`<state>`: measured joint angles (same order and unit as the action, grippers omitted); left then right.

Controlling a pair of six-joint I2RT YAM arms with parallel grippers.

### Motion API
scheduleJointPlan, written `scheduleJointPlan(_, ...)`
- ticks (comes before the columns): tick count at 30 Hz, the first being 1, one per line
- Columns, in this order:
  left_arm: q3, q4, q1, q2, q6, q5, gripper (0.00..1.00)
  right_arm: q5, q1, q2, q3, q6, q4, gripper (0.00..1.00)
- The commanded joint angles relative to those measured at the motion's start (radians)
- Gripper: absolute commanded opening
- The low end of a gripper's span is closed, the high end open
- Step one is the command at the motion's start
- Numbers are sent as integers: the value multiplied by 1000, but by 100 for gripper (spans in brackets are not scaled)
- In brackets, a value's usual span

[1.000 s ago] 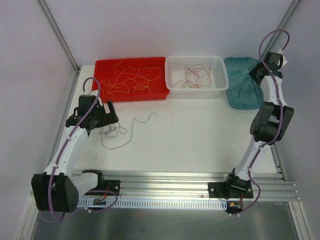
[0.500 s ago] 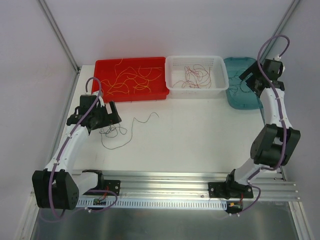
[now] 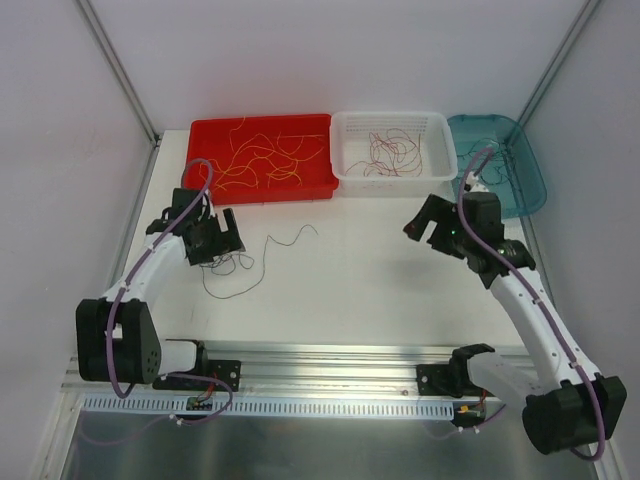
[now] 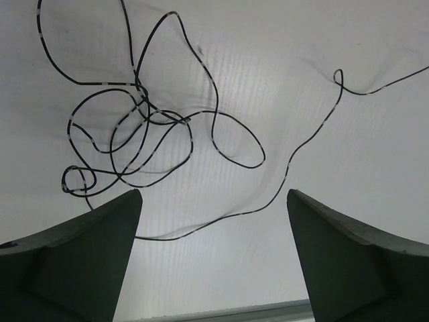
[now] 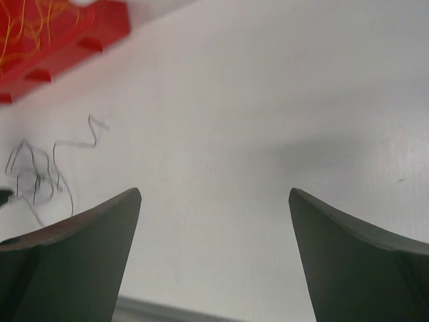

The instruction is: Untangle the cables

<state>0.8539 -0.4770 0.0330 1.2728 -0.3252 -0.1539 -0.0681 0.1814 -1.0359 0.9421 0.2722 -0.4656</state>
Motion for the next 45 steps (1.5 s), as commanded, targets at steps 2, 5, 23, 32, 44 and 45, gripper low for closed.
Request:
scheduleJointPlan(2, 39, -2, 5, 84, -35, 54, 88, -7, 165, 109, -104, -5, -2, 97)
scheduleJointPlan(5, 54, -2, 16, 157, -54, 40, 84, 19, 285, 145, -172, 21, 27, 97)
scheduleJointPlan(23, 250, 72, 740, 454, -448, 62, 72, 243, 452, 365, -239, 39, -91, 97)
scheduleJointPlan(32, 570, 95, 941, 582, -489, -16, 70, 433, 454, 554, -241, 55, -189, 96)
scheduleJointPlan(44, 269, 31, 802, 190, -480, 281, 84, 150, 477, 360, -275, 22, -25, 92)
scheduleJointPlan(45, 245, 22, 770, 163, -480, 304, 84, 136, 499, 337, -278, 19, 4, 92)
